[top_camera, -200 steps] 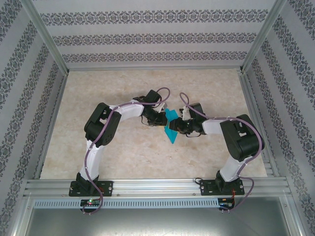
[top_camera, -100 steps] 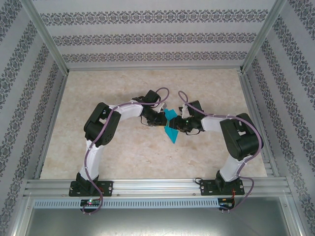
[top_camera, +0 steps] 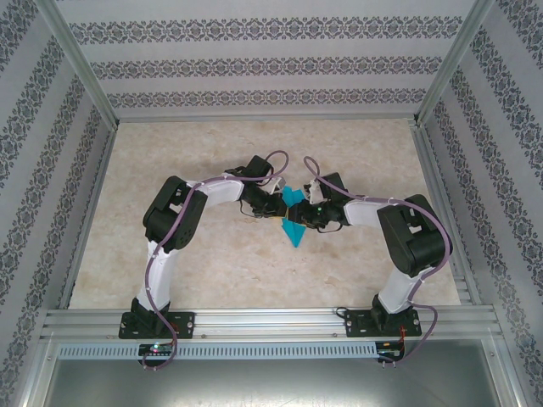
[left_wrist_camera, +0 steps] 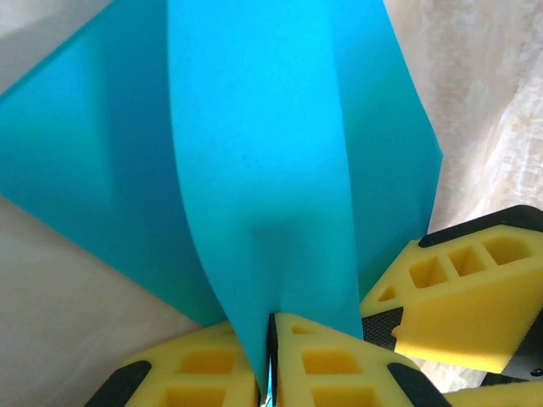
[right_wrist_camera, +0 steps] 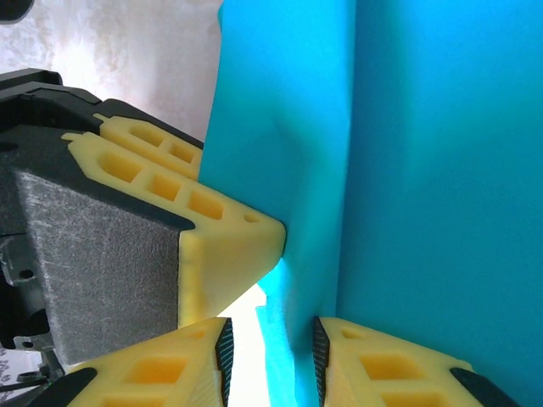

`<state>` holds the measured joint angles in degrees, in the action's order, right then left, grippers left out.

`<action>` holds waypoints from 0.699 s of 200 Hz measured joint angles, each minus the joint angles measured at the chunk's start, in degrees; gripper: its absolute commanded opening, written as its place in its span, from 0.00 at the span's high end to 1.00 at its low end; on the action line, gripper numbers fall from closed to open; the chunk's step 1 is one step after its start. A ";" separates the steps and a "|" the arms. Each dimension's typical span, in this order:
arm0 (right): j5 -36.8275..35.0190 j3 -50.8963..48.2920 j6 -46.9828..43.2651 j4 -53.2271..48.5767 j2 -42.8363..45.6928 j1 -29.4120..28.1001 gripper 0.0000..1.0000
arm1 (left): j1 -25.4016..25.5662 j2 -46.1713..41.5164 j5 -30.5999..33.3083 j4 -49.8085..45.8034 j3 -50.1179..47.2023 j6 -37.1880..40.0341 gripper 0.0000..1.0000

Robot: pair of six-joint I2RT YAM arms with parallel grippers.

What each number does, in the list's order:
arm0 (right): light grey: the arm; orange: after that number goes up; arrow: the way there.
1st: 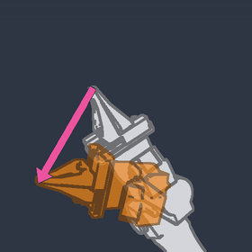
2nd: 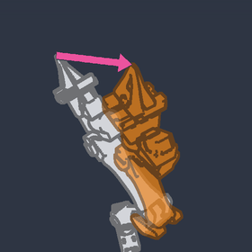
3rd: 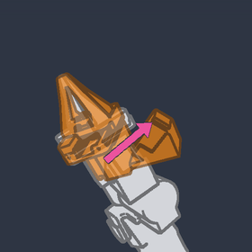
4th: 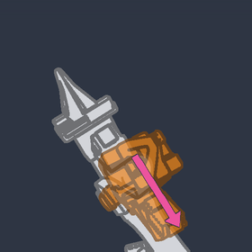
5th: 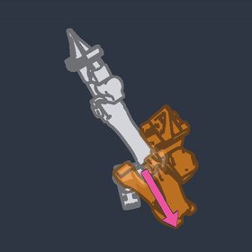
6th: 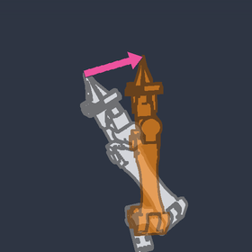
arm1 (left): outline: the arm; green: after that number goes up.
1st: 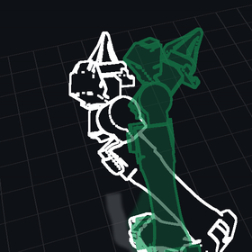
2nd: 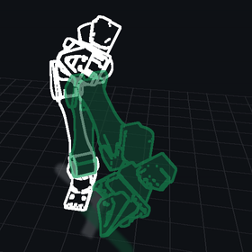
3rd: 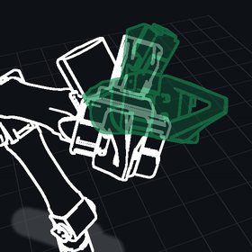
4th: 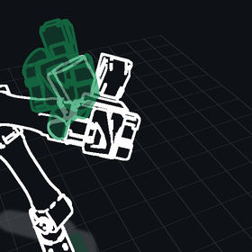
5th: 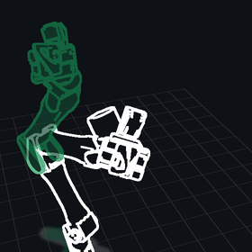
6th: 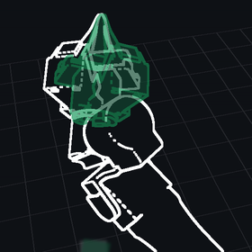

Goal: Fold a paper plane with a square sheet of paper (pick it up from the middle)
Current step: Fourth fold the wing at the center of the table.

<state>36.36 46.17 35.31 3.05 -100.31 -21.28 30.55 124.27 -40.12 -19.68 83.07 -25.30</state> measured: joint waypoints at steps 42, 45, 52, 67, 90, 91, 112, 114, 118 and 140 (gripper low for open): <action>-1.40 -0.07 3.48 0.17 0.00 0.17 0.67 | -0.31 -0.02 -1.14 0.94 -0.61 -0.02 0.86; -1.60 -0.07 3.65 0.15 0.00 0.17 0.67 | -0.33 -0.02 -1.22 0.96 -0.61 -0.02 0.86; -2.08 -0.07 4.00 0.17 0.00 0.50 0.67 | -0.35 -0.04 -1.29 1.07 -0.70 -0.02 0.86; -3.02 -0.04 4.46 0.13 0.00 1.03 0.67 | -0.52 -0.11 -1.55 1.31 -0.92 0.00 0.86; -3.87 1.09 4.68 -0.79 -0.37 1.73 0.67 | -0.66 -0.13 -1.90 1.84 -1.20 0.00 0.86; -3.89 1.16 4.66 -0.81 -0.39 1.77 0.67 | -0.66 -0.13 -1.92 1.86 -1.20 0.00 0.86; -3.96 4.04 4.42 -1.33 -2.34 2.05 0.67 | -0.68 -0.13 -2.03 1.99 -1.25 0.00 0.86; -3.98 4.31 4.39 -1.33 -2.58 2.05 0.67 | -0.68 -0.13 -2.08 1.99 -1.27 0.00 0.86; -3.93 4.76 4.22 -1.42 -2.99 2.05 0.67 | -0.68 -0.13 -2.12 2.10 -1.33 0.00 0.86; -3.96 6.73 3.52 -2.25 -5.14 2.05 0.67 | -0.85 -0.13 -2.38 2.25 -1.46 0.00 0.87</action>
<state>32.40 52.90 38.83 0.80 -105.45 -19.22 29.69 124.14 -42.50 -17.43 81.60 -25.30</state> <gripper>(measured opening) 0.331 0.137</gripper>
